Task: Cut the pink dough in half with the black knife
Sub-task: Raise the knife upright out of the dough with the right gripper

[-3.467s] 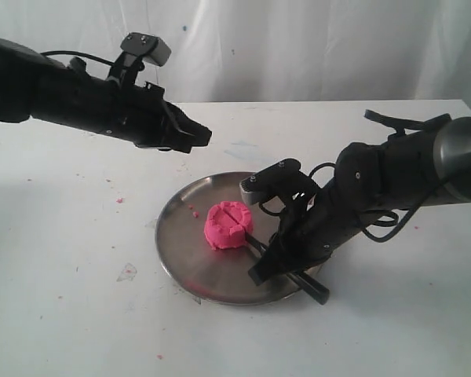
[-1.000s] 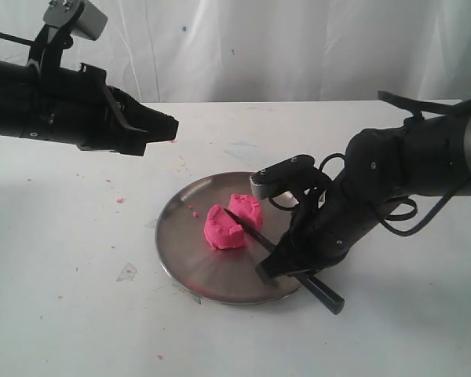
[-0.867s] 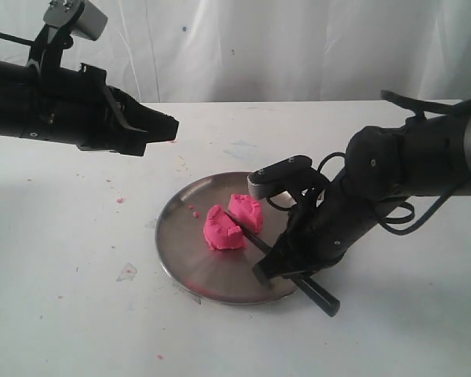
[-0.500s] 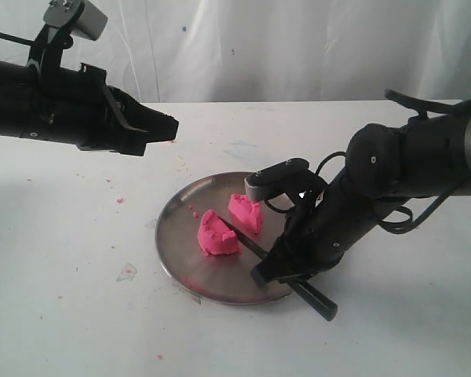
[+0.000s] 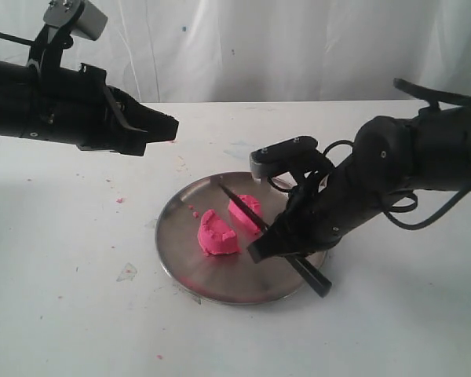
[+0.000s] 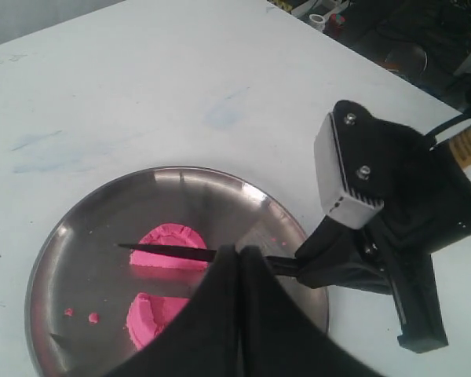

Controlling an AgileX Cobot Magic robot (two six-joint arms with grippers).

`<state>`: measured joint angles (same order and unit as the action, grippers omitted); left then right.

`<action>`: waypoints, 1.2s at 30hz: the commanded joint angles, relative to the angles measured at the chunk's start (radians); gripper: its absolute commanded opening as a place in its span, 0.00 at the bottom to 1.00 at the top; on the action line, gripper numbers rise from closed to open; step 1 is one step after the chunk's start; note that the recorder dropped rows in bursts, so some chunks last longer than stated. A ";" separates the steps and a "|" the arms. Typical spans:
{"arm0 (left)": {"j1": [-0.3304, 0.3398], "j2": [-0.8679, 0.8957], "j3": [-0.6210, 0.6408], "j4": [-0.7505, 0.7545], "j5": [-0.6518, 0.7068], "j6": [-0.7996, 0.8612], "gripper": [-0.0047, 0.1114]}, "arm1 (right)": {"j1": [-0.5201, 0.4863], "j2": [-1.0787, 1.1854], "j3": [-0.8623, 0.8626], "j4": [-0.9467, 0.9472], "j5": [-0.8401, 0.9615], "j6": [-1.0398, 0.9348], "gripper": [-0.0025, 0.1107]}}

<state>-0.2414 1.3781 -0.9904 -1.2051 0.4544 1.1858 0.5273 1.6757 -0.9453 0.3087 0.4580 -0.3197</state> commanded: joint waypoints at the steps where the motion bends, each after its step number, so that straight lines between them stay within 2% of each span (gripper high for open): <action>1: 0.000 -0.010 0.004 -0.014 0.016 -0.004 0.04 | -0.016 -0.062 -0.001 -0.023 -0.029 0.078 0.02; 9: 0.000 -0.010 0.004 -0.051 0.011 -0.004 0.04 | -0.051 -0.217 0.049 -0.033 -0.067 0.149 0.02; 18: 0.000 -0.025 0.004 -0.065 0.002 -0.004 0.04 | -0.051 -0.377 0.285 -0.030 -0.373 0.420 0.02; 29: 0.000 -0.064 0.055 -0.119 -0.094 -0.003 0.04 | -0.046 -0.397 0.377 -0.030 -0.525 0.687 0.02; 36: -0.002 -0.125 0.101 -0.148 -0.120 0.021 0.04 | 0.009 -0.397 0.377 -0.030 -0.561 0.738 0.02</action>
<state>-0.2414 1.2874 -0.9020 -1.3200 0.3231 1.1911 0.5106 1.2884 -0.5715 0.2818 -0.0680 0.4005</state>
